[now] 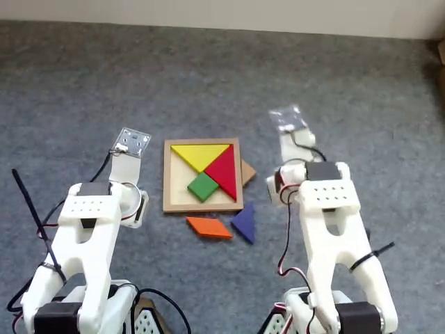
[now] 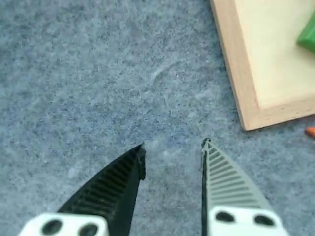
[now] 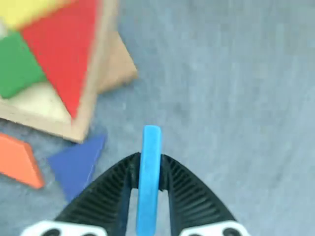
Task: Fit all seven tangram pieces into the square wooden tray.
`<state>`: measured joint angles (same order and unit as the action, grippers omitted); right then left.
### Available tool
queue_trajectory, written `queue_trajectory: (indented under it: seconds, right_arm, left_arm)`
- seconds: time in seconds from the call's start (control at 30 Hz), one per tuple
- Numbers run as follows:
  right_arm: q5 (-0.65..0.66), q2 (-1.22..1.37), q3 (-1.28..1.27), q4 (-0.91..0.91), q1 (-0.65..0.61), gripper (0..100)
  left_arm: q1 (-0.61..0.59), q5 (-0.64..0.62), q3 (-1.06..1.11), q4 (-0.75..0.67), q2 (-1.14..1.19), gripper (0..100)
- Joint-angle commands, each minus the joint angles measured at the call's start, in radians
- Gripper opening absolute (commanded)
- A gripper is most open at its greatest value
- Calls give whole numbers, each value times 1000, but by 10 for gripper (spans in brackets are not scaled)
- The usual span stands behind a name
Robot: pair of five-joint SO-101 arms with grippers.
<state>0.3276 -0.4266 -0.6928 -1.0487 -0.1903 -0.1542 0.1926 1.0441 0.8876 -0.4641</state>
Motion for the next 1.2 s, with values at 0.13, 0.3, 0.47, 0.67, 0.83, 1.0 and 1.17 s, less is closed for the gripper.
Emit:
queue_trajectory:
  seconds: [0.13,0.3,0.47,0.67,0.83,1.0,1.17]
  right_arm:
    - [578,-16,-71,407,-183,4]
    - [710,-16,-243,679,-297,4]
    - [764,-15,-369,886,-364,4]
    - [756,-13,-400,928,-410,4]
    - [755,-13,-403,924,-412,69]
    - [690,-13,-404,921,-412,215]
    - [690,-27,-395,842,-410,231]
  left_arm:
    - [-10,6,-4,-12,-27,182]
    - [-10,6,-2,-14,-27,182]
    - [-7,6,8,-17,-27,182]
    - [-5,6,10,-17,-27,182]
    - [-5,6,10,-17,-27,182]
    - [-5,6,10,-18,-27,182]
    - [-5,6,10,-18,-27,182]
